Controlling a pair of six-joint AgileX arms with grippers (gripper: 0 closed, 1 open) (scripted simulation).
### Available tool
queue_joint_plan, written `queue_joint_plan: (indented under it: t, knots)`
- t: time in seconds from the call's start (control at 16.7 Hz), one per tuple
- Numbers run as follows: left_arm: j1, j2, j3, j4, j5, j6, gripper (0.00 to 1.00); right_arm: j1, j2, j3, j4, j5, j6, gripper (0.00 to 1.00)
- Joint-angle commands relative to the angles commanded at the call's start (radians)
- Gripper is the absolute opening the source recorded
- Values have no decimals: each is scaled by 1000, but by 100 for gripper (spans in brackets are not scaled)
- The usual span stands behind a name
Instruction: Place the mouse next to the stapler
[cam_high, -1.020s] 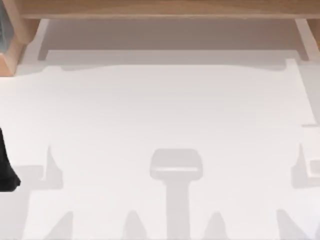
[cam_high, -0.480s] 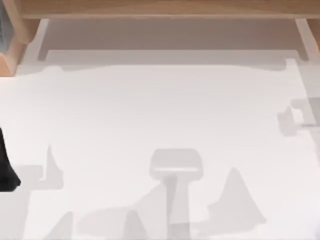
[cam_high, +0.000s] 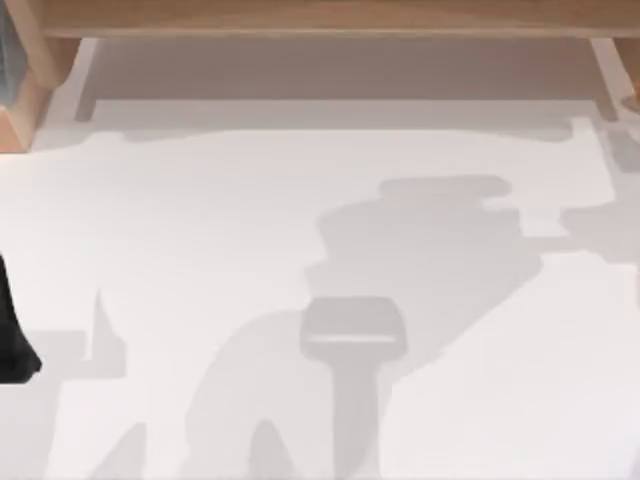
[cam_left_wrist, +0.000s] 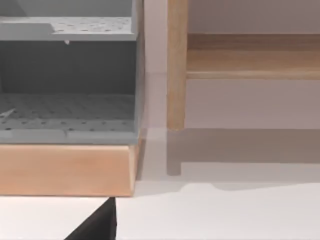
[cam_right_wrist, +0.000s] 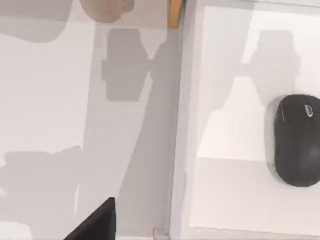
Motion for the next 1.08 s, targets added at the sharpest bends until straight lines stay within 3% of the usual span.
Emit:
queue_joint_plan:
  t: [0.3,0.54,1.08]
  knots:
    - [0,0,0,0,0,0,100,-111,433,423,-232,37,-80,100]
    - [0,0,0,0,0,0,100,-124,670,644,-348,77,-104,100]
    - [0,0,0,0,0,0,100,-115,760,733,-380,96,-105,100]
